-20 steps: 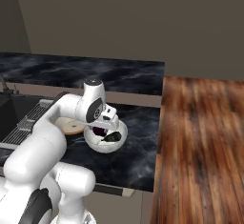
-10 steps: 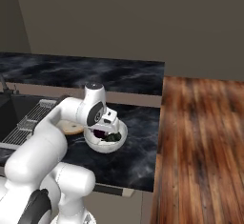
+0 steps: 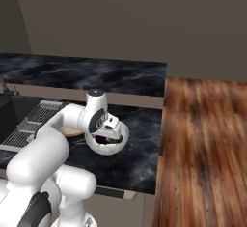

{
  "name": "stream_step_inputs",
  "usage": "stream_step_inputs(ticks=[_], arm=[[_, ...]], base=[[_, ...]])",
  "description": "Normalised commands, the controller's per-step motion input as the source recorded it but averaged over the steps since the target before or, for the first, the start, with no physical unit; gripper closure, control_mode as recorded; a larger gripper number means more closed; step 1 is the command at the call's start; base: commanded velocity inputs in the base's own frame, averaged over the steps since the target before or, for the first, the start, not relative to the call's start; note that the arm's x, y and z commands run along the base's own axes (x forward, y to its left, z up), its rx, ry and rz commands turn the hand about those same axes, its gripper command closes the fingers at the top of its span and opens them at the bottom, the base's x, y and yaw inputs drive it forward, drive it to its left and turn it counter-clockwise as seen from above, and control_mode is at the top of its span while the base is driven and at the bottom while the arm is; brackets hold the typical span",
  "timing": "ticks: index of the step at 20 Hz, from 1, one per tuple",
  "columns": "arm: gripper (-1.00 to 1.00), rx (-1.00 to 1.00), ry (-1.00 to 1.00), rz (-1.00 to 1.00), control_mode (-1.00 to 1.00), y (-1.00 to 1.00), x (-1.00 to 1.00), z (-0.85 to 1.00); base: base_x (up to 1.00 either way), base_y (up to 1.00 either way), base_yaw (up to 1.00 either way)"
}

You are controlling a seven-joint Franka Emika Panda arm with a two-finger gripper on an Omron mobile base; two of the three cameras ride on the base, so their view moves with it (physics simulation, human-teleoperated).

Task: Pick the eggplants from the cabinet and place them in one bowl. Pick the avocado from the sink and place it in the other bowl.

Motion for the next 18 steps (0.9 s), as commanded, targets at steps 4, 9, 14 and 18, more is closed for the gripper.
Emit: stream_step_inputs(ticks=[4, 9, 14, 18], arm=[[1.0, 0.0, 0.0, 0.0, -1.0, 0.0, 0.13, -0.09], [1.0, 0.0, 0.0, 0.0, -1.0, 0.0, 0.2, -0.03], [1.0, 0.0, 0.0, 0.0, -1.0, 0.0, 0.22, -0.02], [1.0, 0.0, 0.01, 0.0, -1.0, 0.0, 0.02, -0.02]], base=[[0.0, 0.0, 0.0], [0.0, 0.0, 0.0], [0.0, 0.0, 0.0], [0.0, 0.0, 0.0]])
